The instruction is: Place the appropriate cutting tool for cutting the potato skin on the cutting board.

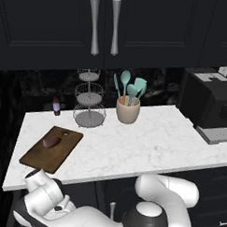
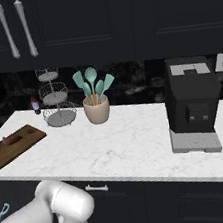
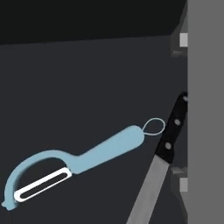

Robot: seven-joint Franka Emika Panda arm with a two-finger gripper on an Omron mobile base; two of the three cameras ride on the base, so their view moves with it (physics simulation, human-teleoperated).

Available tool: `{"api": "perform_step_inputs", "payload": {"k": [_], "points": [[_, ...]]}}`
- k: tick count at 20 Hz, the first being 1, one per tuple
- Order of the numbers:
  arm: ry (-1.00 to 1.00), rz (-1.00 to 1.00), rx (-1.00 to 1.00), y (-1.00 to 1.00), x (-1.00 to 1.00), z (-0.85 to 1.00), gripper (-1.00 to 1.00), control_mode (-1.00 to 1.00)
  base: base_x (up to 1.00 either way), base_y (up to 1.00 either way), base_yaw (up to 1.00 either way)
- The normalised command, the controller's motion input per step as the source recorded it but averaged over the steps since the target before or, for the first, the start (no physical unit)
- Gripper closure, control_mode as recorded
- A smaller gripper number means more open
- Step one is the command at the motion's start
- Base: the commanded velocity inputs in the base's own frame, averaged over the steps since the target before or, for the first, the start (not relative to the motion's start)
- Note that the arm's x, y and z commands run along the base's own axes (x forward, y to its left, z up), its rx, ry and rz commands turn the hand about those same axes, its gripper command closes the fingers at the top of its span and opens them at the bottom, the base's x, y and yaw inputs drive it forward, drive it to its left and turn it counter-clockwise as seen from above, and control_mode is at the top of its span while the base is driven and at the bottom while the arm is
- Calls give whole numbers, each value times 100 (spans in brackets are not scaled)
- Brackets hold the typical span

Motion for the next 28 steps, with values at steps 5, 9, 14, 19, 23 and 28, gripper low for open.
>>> {"api": "perform_step_inputs", "payload": {"k": [5, 9, 14, 19, 23, 28], "points": [[0, 0, 8, 0, 10, -22, -100, -100, 0, 0, 0], [0, 0, 1, 0, 22, -14, -100, -100, 0, 0, 0], [0, 0, 0, 1, 24, -14, -100, -100, 0, 0, 0], [0, 0, 0, 6, 19, -18, -100, -100, 0, 0, 0], [0, 0, 0, 8, 17, -23, -100, -100, 0, 0, 0], [0, 0, 0, 0, 6, -27, -100, -100, 0, 0, 0]]}}
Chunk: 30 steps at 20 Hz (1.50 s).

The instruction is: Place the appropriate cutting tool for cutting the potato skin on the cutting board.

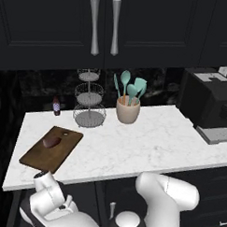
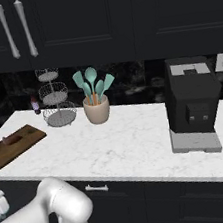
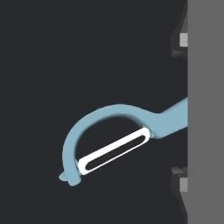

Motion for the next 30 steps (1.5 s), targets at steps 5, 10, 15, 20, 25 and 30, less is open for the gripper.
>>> {"api": "perform_step_inputs", "payload": {"k": [5, 10, 15, 20, 25, 30], "points": [[0, 0, 0, 0, 1, -29, -100, -100, 0, 0, 0], [0, 0, 0, 4, 0, -25, 100, -100, 0, 0, 0], [0, 0, 1, 0, -3, -6, 100, -100, 0, 0, 0], [-17, -9, 0, 0, -62, 31, 100, -100, 0, 0, 0], [-13, -12, 1, -15, -74, 99, 100, -100, 0, 0, 0], [-5, -8, 4, -31, -53, 100, 100, -100, 0, 0, 0]]}}
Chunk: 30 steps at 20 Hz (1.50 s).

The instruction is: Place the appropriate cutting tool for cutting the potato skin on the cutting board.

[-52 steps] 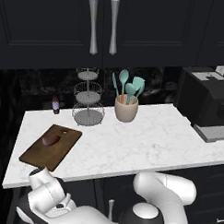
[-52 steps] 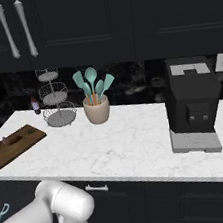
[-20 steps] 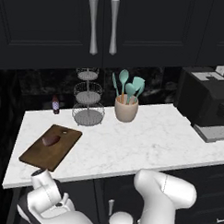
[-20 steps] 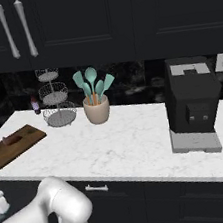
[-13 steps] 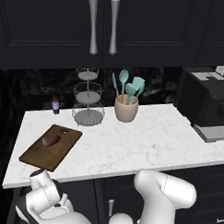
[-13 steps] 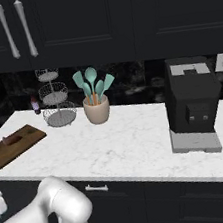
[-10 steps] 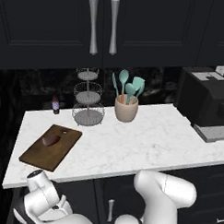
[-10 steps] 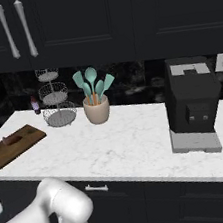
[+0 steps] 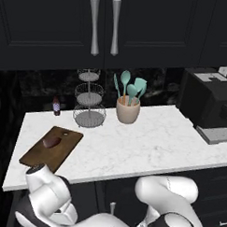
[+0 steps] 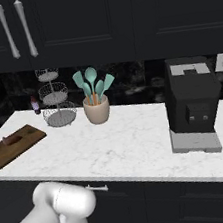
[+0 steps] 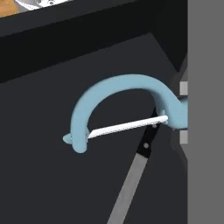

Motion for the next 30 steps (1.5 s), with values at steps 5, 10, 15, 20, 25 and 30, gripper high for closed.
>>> {"api": "perform_step_inputs", "payload": {"k": [5, 10, 15, 20, 25, 30], "points": [[-4, -3, 0, -27, -13, 100, 100, -100, 0, 0, 0], [-1, -3, 0, -6, 7, 100, 100, -100, 0, 0, 0], [0, -15, 0, 21, 64, 94, 100, -100, 0, 0, 0], [0, -22, 0, 28, 87, 57, 100, -100, 0, 0, 0], [0, -26, -6, 49, 80, 1, 100, -100, 0, 0, 0], [-1, -22, -7, 19, 63, -1, 100, -100, 0, 0, 0]]}}
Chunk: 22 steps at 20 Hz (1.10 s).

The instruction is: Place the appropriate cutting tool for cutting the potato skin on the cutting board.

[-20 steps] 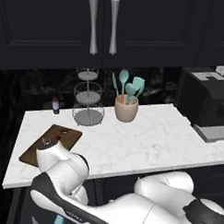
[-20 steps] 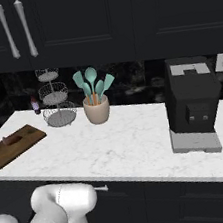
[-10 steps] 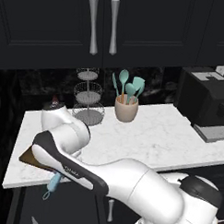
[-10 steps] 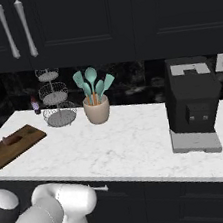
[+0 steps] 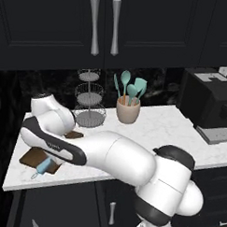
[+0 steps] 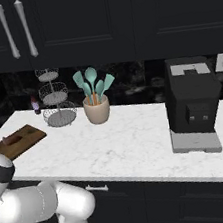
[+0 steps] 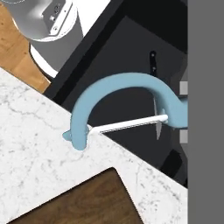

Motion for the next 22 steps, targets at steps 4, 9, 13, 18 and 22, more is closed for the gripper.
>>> {"api": "perform_step_inputs", "payload": {"k": [4, 9, 13, 18, 22], "points": [[-4, -18, -4, -4, 38, -23, 100, -100, 0, 0, 0], [0, -17, -6, 0, 63, -36, 100, -100, 0, 0, 0], [0, -8, 0, 0, 59, -39, 100, -100, 0, 0, 0], [0, -1, -1, 19, 54, -39, 100, -100, 0, 0, 0], [0, 0, 0, 18, 54, -33, 100, -100, 0, 0, 0]]}}
